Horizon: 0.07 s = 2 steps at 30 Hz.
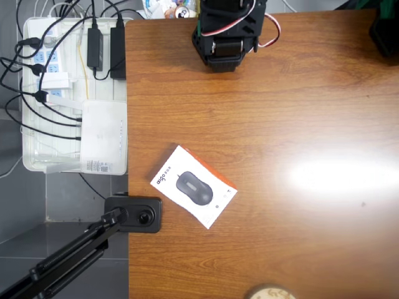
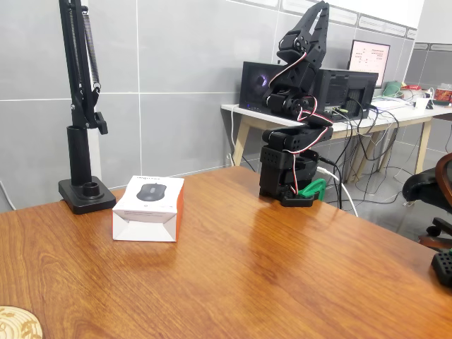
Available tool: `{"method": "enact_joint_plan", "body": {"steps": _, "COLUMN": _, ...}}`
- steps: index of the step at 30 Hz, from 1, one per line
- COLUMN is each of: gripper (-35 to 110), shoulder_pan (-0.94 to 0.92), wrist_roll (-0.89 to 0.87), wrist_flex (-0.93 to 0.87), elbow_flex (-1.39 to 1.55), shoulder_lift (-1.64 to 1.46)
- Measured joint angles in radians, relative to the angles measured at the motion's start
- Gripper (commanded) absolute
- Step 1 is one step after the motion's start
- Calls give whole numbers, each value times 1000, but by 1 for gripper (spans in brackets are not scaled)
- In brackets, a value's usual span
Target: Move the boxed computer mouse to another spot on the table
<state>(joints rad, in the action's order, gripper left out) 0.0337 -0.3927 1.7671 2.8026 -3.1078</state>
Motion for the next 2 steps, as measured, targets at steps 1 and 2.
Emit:
{"method": "enact_joint_plan", "body": {"steps": 1, "gripper": 0, "shoulder_pan": 0, "wrist_roll": 0, "wrist_flex": 0, "elbow_flex": 0, "shoulder_lift": 0}}
{"method": "enact_joint_plan", "body": {"steps": 2, "gripper": 0, "shoulder_pan": 0, "wrist_roll": 0, "wrist_flex": 0, "elbow_flex": 0, "shoulder_lift": 0}}
